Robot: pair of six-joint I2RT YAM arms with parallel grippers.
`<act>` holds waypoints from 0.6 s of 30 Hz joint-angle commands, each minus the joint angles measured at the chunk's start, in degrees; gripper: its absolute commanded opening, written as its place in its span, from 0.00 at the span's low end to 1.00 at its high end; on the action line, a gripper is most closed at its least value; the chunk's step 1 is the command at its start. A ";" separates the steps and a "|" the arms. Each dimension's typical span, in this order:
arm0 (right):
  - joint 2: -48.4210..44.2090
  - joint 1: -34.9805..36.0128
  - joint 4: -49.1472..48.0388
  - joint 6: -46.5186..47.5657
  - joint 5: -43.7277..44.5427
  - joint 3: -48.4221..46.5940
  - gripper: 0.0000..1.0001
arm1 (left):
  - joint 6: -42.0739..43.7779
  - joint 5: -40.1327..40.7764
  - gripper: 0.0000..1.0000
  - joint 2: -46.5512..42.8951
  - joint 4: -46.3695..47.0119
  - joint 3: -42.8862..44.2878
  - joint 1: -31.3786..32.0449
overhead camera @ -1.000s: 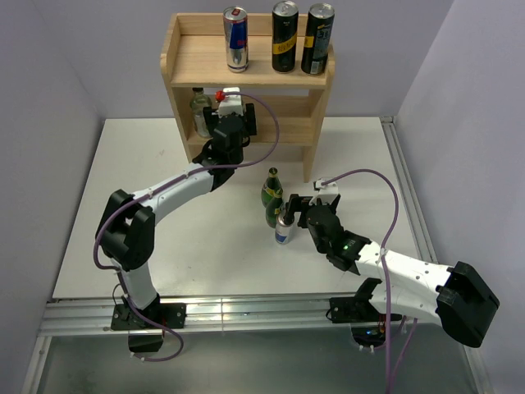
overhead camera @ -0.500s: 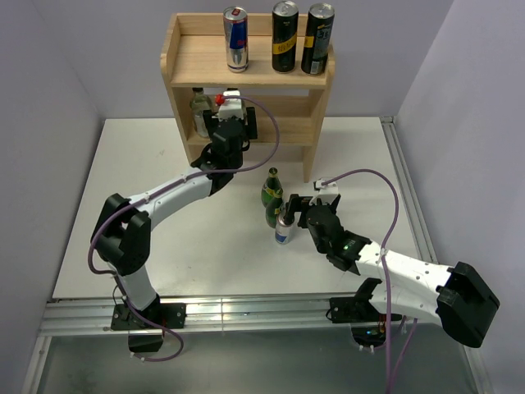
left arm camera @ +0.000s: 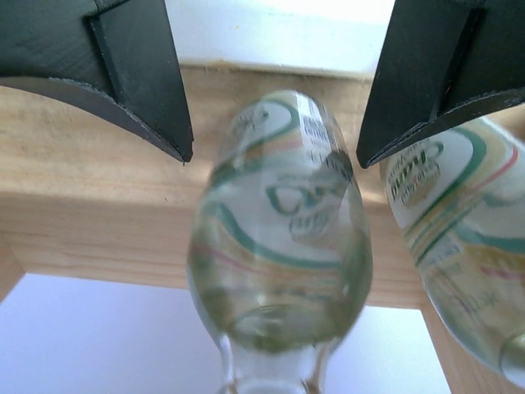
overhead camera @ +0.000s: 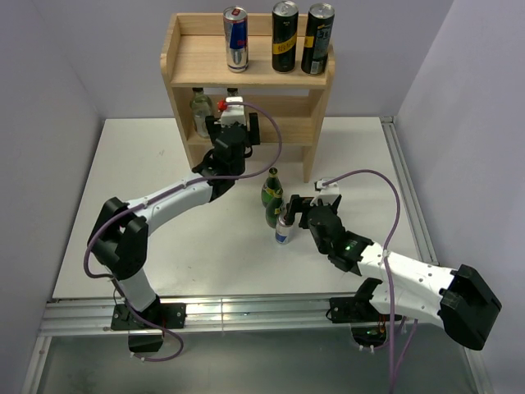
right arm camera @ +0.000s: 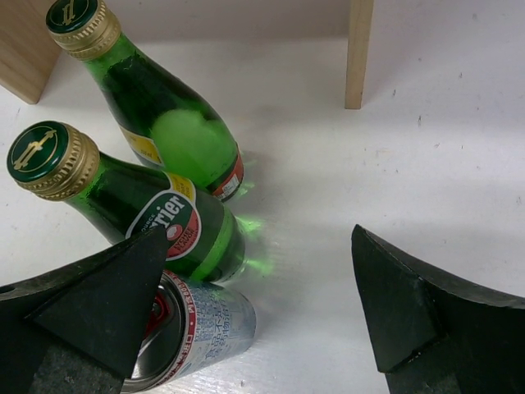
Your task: Place and organize the beverage onto the shelf
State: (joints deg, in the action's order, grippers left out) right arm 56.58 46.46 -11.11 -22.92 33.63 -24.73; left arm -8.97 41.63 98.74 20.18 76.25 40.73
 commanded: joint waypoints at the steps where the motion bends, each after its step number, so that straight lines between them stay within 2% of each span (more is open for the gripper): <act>1: -1.38 -0.23 0.13 0.07 0.12 -0.14 1.00 | -1.40 1.79 0.88 -4.08 0.91 -1.10 1.45; 12: -2.96 -0.23 0.30 -0.02 0.12 0.39 1.00 | -3.24 6.36 0.88 -8.82 -1.46 -5.75 4.00; 18: -3.14 -0.23 0.30 -0.11 0.12 0.65 1.00 | -9.21 8.65 0.87 -13.82 -7.08 -10.84 5.67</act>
State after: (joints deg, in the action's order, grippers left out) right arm 54.61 46.46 -10.17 -22.92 33.32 -24.71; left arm -13.52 47.92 89.71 15.79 68.07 45.54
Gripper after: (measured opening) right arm 0.998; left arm 0.871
